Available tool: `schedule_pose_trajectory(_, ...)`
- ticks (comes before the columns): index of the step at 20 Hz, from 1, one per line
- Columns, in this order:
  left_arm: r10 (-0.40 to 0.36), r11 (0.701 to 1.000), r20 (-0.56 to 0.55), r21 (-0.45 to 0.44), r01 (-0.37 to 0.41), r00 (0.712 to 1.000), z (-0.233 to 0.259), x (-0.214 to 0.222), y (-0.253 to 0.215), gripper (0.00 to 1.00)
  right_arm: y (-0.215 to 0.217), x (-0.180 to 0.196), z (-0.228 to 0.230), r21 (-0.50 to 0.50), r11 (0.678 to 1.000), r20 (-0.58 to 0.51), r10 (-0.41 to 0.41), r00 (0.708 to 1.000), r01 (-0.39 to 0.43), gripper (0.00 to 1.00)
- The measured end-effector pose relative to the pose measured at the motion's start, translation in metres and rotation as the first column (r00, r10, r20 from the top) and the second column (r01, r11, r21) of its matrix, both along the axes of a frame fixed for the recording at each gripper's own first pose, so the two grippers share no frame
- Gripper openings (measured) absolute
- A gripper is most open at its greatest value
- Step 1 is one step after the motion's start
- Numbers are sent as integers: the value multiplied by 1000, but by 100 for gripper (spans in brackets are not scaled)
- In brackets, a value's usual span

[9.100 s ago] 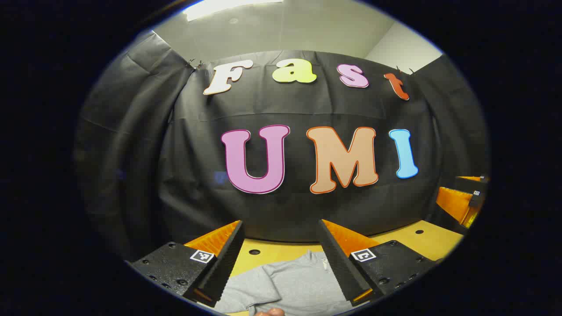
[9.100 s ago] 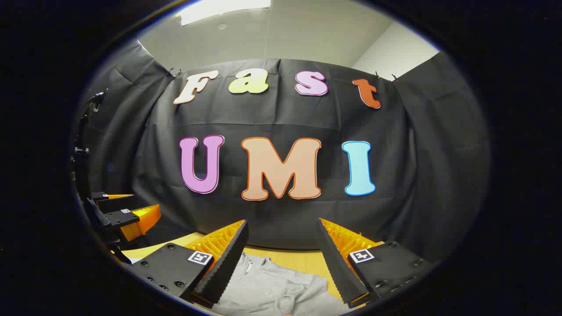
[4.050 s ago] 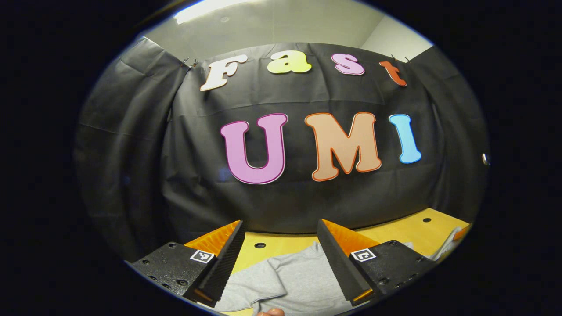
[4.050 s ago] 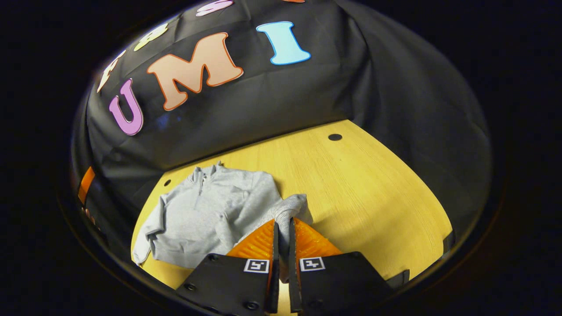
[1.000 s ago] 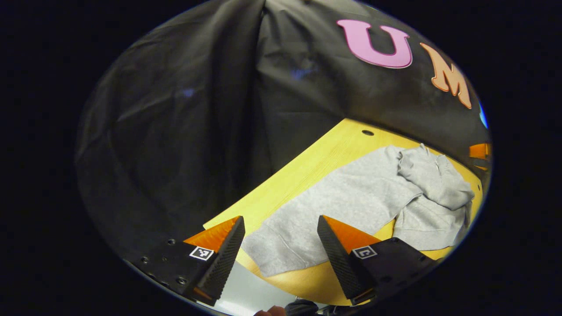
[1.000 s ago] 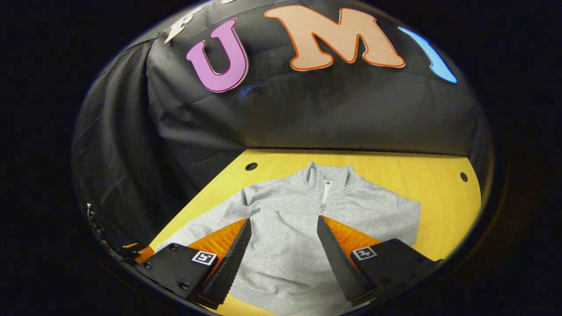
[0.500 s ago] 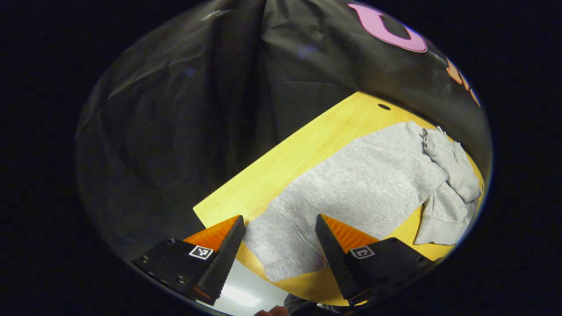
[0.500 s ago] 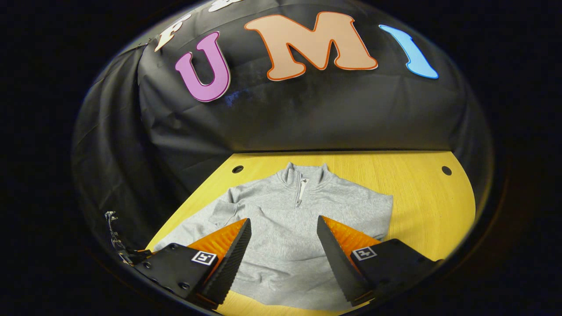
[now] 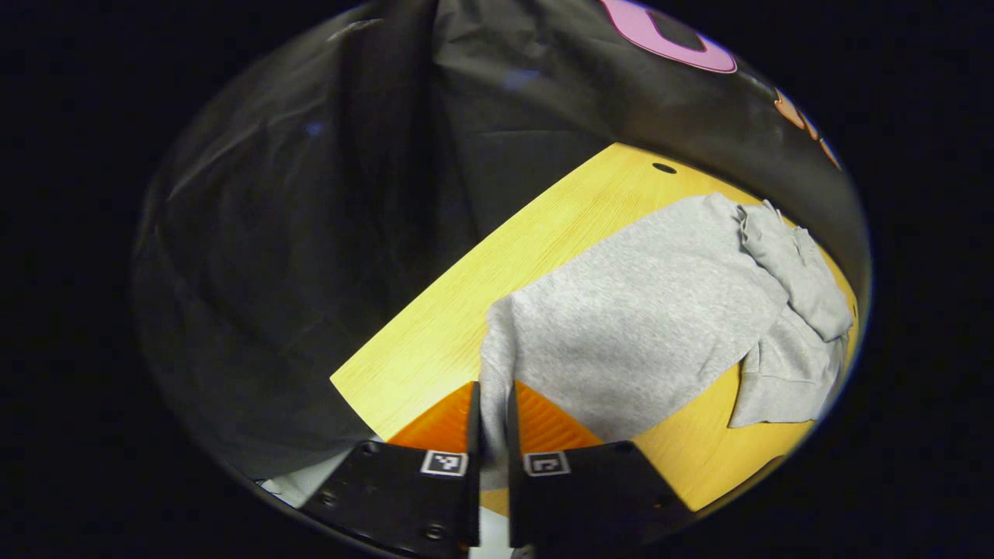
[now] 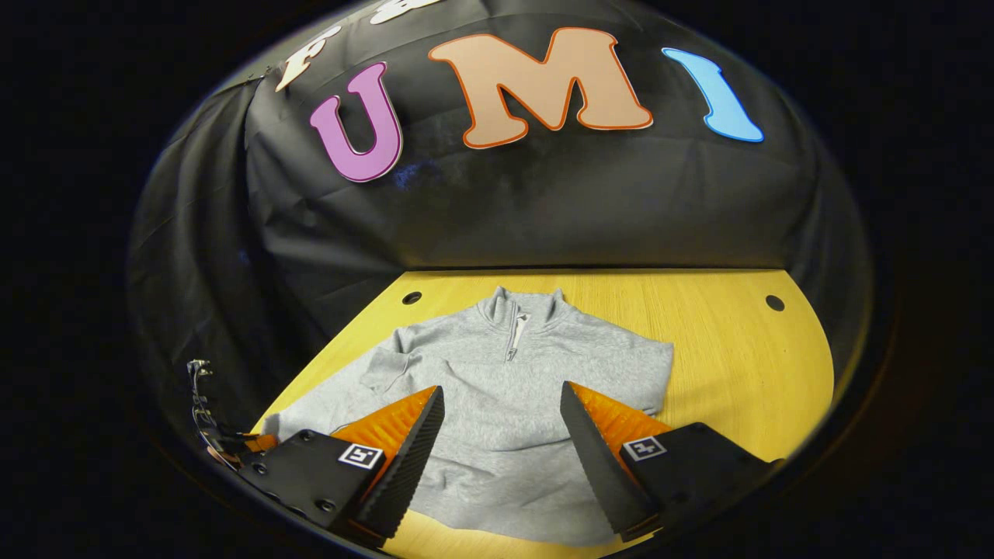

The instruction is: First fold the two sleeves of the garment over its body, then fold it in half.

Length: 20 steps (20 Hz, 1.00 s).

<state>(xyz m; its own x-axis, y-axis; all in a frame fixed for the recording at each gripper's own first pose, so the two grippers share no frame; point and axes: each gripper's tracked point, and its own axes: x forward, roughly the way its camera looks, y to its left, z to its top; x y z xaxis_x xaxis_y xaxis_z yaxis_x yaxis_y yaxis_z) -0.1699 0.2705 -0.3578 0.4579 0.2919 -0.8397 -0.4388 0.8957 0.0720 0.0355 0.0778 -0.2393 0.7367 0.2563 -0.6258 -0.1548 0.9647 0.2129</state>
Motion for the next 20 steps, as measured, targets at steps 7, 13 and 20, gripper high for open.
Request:
schedule_pose_trajectory(7, 53, 999, 47, -8, -52, 998, 30, 25, 10, 0, -37, -12, 6, -3, 999, 6, -53, 999, 53, 96)
schedule_pose_trajectory(13, -46, 998, 141, 36, 42, 989, 83, 91, -5, 0, -65, -29, 14, 17, 996, 2, -89, 996, 89, 96)
schedule_pose_trajectory(20, -220, 975, 242, 87, 205, 945, 136, 172, -64, 0, -104, -51, 19, 4, 989, 7, -148, 989, 148, 96)
